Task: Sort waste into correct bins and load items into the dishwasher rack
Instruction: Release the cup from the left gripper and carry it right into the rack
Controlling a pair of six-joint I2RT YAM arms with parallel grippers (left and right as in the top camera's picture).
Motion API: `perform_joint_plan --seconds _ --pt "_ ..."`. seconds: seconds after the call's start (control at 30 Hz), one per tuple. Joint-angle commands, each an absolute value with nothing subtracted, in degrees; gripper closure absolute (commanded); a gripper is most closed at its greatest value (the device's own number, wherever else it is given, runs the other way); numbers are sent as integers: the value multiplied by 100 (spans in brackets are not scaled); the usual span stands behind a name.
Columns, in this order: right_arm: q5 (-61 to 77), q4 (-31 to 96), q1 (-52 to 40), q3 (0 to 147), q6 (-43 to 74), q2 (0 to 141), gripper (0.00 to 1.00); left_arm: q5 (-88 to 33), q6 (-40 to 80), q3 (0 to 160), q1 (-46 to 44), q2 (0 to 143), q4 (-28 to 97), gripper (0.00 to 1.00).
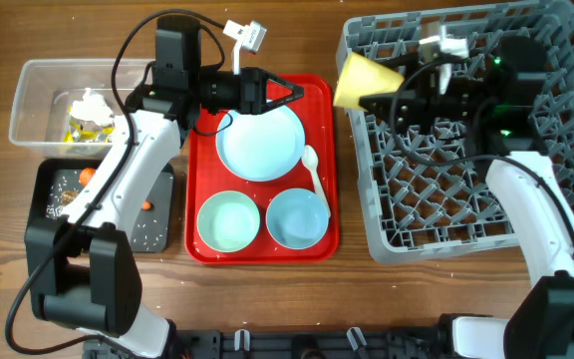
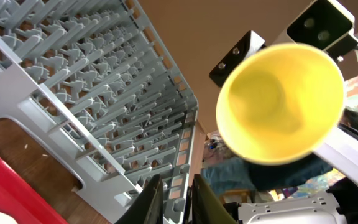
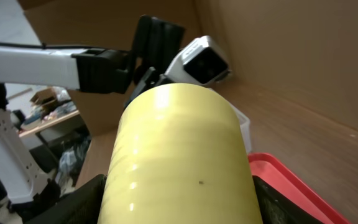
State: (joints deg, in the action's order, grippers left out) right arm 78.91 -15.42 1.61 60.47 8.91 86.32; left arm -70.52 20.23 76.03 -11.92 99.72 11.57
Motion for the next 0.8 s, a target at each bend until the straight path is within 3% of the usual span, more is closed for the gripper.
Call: perform_joint_plan --seconds 0.0,0.27,0.57,0.77 --pt "7957 -1588 478 6077 1363 8595 49 -6991 1988 7607 -1160 10031 1162 85" --pt "6296 -1396 1299 6486 2705 8595 49 -6882 1988 7607 -1160 10031 1162 85" --pt "3575 2075 1422 8147 1341 8595 49 -6521 1988 7607 -1160 10031 1221 84" --pt "2502 3802 1389 9185 740 8650 49 -5236 1988 7607 -1162 10031 1911 88"
